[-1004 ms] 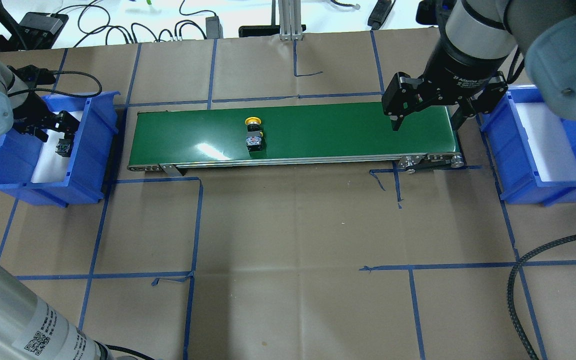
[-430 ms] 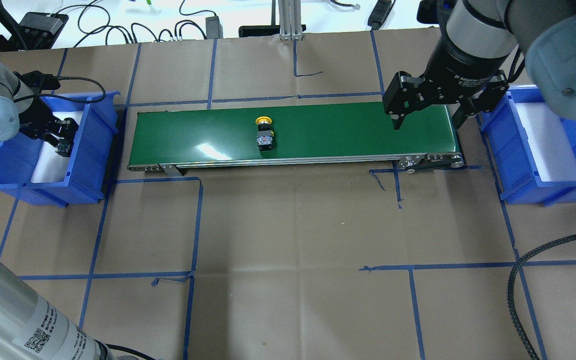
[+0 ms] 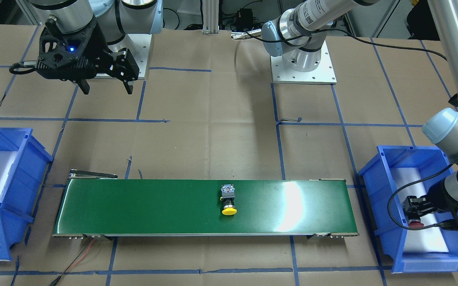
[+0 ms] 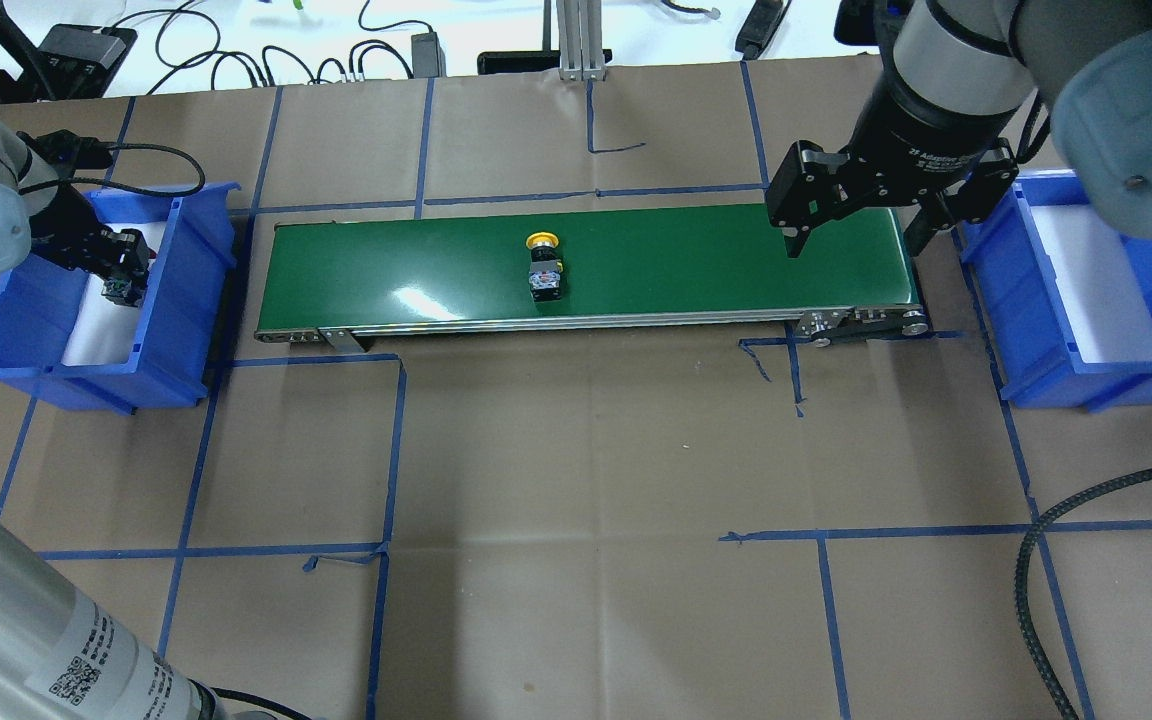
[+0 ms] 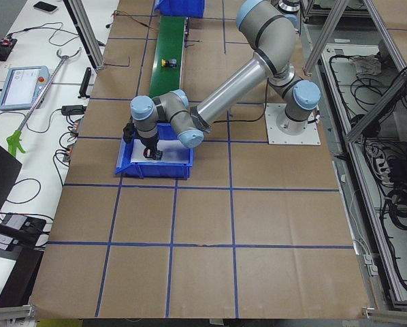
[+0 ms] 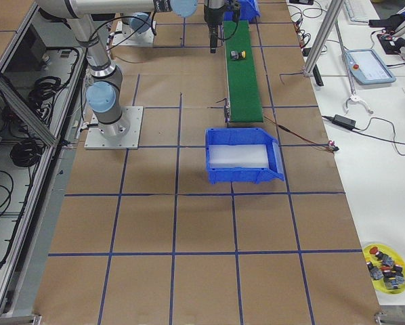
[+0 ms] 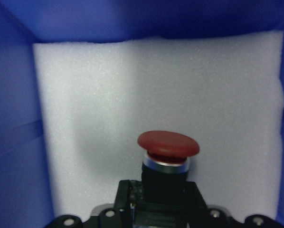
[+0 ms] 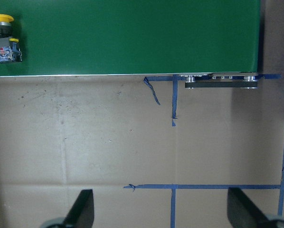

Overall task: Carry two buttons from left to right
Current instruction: 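Grasp the red-capped button with the left gripper and lift it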

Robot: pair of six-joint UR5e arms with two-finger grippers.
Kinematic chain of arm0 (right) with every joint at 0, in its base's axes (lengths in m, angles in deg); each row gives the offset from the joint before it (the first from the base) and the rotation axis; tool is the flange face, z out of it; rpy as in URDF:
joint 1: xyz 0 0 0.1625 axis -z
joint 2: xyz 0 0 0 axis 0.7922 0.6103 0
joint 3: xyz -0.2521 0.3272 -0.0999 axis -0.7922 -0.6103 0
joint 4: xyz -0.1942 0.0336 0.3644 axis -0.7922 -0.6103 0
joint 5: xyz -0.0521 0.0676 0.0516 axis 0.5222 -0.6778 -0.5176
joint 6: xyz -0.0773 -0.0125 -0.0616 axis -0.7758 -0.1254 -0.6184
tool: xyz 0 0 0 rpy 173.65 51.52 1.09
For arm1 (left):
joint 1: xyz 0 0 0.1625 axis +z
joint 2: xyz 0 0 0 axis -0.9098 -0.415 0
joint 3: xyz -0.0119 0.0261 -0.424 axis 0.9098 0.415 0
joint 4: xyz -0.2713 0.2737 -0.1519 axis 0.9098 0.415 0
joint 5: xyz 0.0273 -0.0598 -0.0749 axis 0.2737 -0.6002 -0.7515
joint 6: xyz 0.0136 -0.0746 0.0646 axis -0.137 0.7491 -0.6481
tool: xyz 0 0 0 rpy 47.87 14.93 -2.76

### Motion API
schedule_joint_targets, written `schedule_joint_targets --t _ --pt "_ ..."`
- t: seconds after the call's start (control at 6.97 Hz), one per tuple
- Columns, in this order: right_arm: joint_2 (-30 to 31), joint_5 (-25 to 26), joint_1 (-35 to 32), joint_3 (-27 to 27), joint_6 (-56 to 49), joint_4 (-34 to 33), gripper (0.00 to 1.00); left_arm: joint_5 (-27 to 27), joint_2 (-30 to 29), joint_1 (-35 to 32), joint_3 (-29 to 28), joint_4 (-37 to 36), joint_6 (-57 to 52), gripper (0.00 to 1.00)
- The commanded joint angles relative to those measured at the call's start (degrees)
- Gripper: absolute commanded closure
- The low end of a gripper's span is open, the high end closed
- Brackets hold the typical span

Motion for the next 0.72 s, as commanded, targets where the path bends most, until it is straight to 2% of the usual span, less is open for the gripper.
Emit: schedule_joint_targets --t 0.0,0.29,0.57 --pt "0.00 -0.10 0.00 0.03 0.01 0.06 0.00 -0.13 3.12 -0.08 -3.60 6.43 0.01 0.95" --pt "0.00 -0.37 0.00 -0.05 0.19 -0.12 0.00 0.40 7.51 -0.08 -10.71 22.41 0.10 0.95" --pt "0.00 -0.28 0.00 0.03 0.01 -0.03 0.00 0.49 11.20 -0.77 -11.54 27.57 2.28 0.95"
